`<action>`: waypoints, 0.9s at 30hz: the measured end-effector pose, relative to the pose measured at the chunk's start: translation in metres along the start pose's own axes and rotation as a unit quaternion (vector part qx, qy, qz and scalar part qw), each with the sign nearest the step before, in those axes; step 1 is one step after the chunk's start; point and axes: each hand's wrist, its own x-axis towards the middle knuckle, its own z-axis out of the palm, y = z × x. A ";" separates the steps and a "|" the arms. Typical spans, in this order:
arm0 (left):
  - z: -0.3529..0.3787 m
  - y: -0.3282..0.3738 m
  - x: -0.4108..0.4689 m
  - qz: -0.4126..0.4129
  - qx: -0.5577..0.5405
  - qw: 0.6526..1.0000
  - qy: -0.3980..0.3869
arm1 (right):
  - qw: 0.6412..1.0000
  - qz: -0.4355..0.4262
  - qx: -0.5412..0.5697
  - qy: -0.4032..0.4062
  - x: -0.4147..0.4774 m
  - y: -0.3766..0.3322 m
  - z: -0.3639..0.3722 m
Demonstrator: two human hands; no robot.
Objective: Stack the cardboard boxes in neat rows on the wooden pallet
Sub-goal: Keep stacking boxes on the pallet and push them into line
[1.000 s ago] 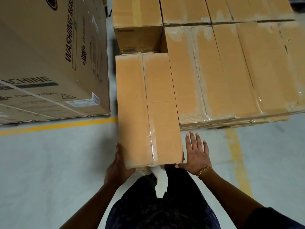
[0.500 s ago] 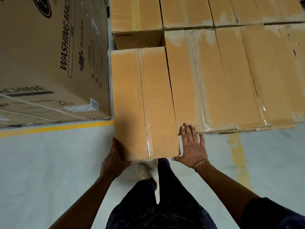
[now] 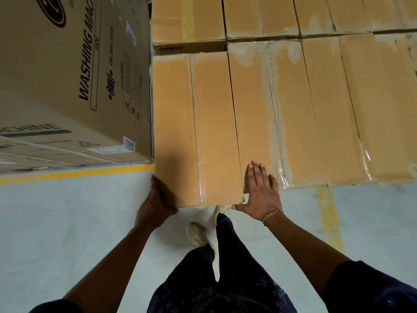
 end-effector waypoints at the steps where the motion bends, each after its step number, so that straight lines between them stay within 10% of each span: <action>1: 0.000 0.001 0.000 -0.004 0.002 1.000 0.001 | 1.000 -0.001 0.000 -0.001 0.000 0.000 -0.001; 27: -0.007 0.014 0.015 -0.011 0.000 1.000 0.020 | 0.998 0.007 -0.020 0.054 0.007 -0.003 -0.022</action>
